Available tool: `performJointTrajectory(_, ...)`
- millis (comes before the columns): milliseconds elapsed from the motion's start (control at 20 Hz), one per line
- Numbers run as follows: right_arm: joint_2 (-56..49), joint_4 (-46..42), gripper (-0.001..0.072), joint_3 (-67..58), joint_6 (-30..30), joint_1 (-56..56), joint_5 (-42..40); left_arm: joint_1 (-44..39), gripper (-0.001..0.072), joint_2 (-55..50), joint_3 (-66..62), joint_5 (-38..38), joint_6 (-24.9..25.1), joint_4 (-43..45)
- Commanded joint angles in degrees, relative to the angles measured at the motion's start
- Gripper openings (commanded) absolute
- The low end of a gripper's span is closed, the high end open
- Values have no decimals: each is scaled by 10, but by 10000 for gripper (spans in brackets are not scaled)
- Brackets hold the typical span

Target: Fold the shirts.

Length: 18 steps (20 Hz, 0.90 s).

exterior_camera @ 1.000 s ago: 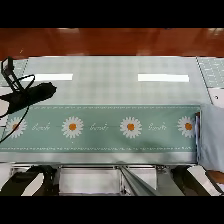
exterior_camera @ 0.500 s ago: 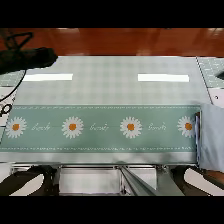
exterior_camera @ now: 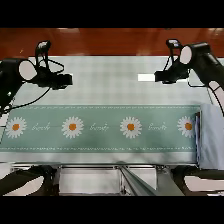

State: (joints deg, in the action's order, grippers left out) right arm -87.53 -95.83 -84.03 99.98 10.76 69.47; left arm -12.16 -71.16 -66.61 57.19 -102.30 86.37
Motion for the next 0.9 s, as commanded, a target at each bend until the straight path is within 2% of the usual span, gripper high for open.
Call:
performJointTrajectory(0, -22, -12, 23, -1, 20, 8, -9, 3, 35, -3, 10, 0, -19, 21)
performJointTrajectory(850, -23, -2, 23, -1, 19, 8, 4, 2, 35, -3, 10, -2, -19, 21)
